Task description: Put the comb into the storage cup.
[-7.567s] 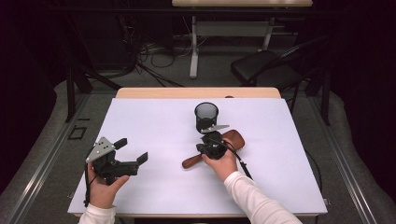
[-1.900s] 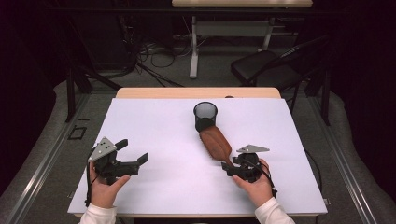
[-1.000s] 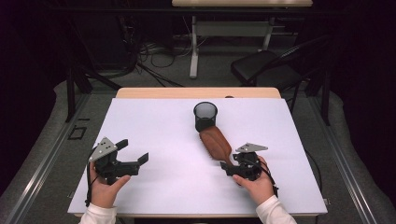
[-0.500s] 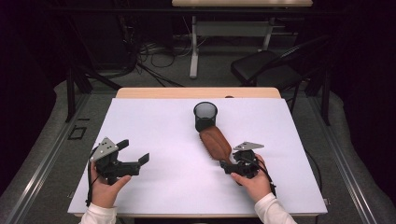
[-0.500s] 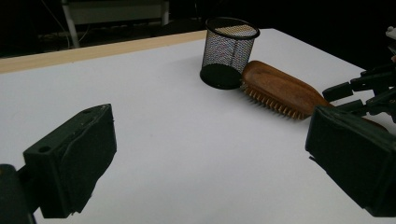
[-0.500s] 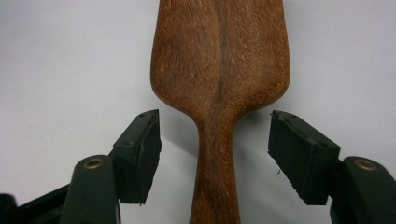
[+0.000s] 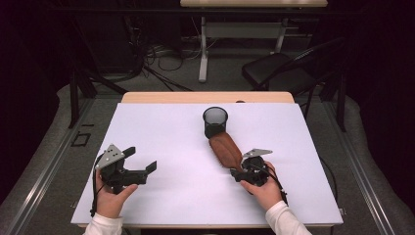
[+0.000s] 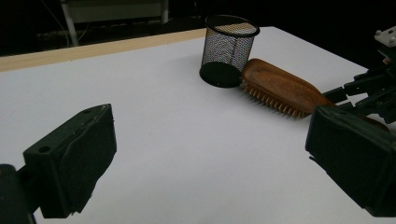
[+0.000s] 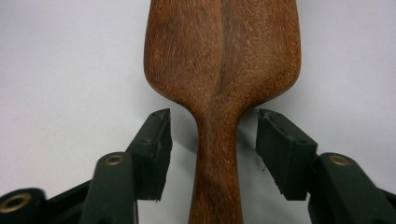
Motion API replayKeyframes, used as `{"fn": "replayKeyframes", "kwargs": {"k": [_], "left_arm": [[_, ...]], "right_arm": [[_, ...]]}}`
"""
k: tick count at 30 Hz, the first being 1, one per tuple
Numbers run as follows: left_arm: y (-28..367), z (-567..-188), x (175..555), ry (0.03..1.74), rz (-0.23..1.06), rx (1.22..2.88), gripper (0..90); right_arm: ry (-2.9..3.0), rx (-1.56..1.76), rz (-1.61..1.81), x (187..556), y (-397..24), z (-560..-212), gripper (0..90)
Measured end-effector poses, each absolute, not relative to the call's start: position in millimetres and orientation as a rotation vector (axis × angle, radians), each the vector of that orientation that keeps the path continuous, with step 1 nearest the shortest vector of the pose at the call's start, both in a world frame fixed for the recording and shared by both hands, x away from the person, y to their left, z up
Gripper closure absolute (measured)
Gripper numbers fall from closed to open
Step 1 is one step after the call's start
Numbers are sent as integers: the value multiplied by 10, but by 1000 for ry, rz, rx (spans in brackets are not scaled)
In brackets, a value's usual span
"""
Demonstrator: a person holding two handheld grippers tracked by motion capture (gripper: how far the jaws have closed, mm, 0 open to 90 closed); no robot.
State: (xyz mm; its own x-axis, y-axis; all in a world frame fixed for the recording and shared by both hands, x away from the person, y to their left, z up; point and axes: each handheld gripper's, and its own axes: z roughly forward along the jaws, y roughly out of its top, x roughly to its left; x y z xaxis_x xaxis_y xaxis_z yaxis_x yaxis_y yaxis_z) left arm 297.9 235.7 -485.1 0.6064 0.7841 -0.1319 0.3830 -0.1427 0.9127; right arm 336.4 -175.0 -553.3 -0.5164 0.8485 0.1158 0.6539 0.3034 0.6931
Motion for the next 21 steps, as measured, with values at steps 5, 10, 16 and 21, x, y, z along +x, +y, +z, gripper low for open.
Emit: {"fn": "replayKeyframes", "kwargs": {"k": [5,10,16,21], "left_arm": [[2357,-4849,2978,958,463,1753,21],[2356,-4853,2980,958,463,1755,21],[2352,-4857,2982,958,462,1756,21],[2351,-4858,2983,957,460,1758,20]], "right_arm": [[2321,1362,1002,3372,-1737,-5539,543],[2325,1373,990,3382,-1742,-5547,586],[2302,1428,1004,3400,-1764,-5545,634],[2306,1437,989,3396,-1744,-5537,683]]}}
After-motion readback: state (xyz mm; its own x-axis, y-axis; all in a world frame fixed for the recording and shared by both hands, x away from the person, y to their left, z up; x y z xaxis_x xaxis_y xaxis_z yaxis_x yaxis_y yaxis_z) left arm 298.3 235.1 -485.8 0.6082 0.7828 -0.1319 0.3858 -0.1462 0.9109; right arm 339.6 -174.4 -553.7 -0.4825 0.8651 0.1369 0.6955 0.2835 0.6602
